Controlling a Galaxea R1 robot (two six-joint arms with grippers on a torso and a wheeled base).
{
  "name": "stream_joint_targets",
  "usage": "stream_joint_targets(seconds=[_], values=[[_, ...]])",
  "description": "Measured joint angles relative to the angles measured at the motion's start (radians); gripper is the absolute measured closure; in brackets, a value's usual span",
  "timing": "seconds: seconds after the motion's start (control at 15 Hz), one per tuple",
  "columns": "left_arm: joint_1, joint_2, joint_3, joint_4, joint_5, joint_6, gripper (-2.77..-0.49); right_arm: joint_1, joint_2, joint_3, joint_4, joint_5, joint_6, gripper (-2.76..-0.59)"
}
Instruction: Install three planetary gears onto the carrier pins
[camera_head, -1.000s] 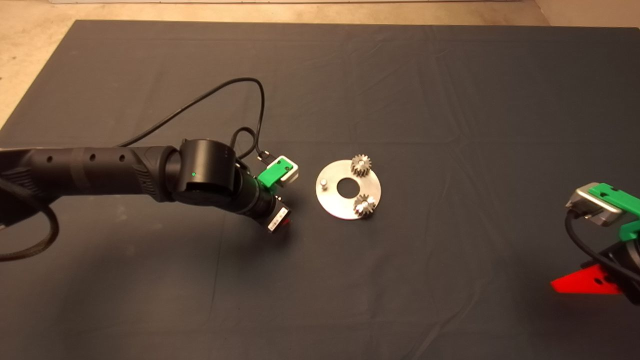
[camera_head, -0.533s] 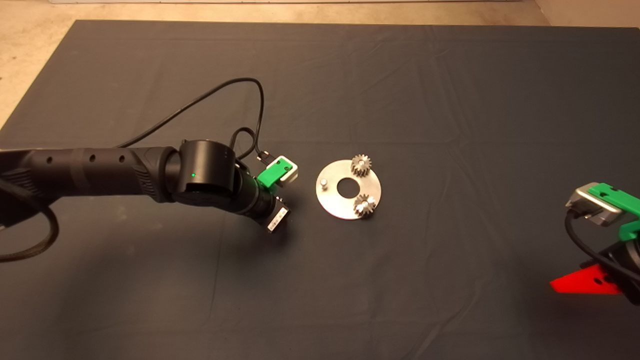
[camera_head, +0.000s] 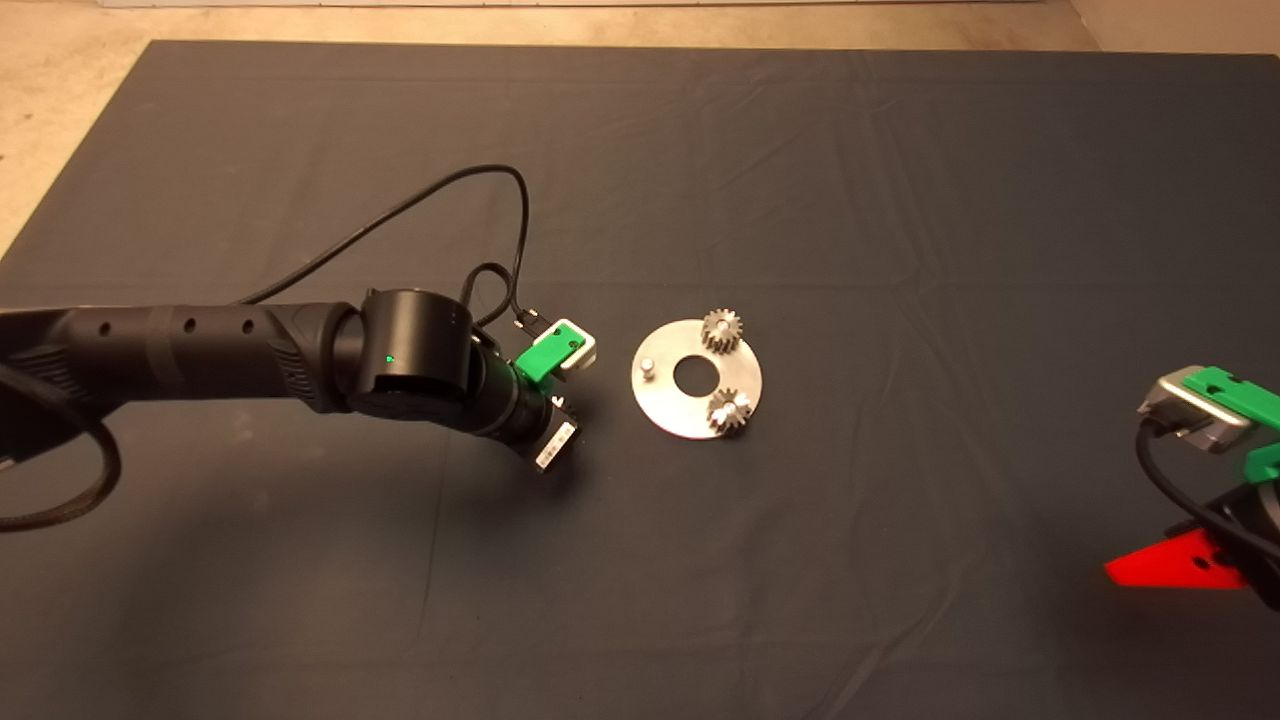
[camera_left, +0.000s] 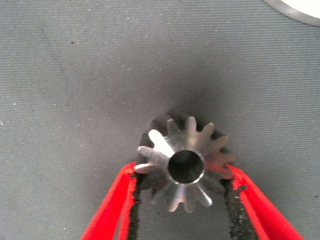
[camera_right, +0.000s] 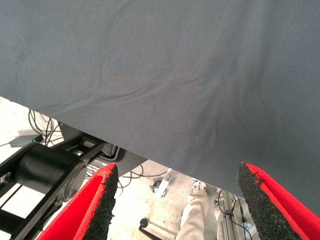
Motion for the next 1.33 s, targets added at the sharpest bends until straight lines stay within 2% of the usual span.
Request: stream_joint_targets(seconds=[0.93,1.07,1.13,1.2,1.27,1.33], values=[[0.0,0.001,0.005,0.001,0.003,0.0,-0.75,0.0,0.0,0.0,0.0,0.0,0.0,-1.76],[0.0,0.001,0.025,0.001,0.014,0.0,-0.7,0.0,0.0,0.0,0.0,0.0,0.0,-1.76],[0.0,0.003,0.034,0.001,0.028,0.0,-0.68,0.0,0.0,0.0,0.0,0.0,0.0,-1.76],[-0.004,0.005,0.038,0.0,0.048,0.0,-0.68,0.0,0.0,0.0,0.0,0.0,0.0,-1.76],[-0.018,0.006,0.041,-0.001,0.075,0.0,-0.64,0.0,0.0,0.0,0.0,0.0,0.0,-1.76],[-0.045,0.005,0.051,-0.001,0.102,0.0,-0.62,0.0,0.0,0.0,0.0,0.0,0.0,-1.76]])
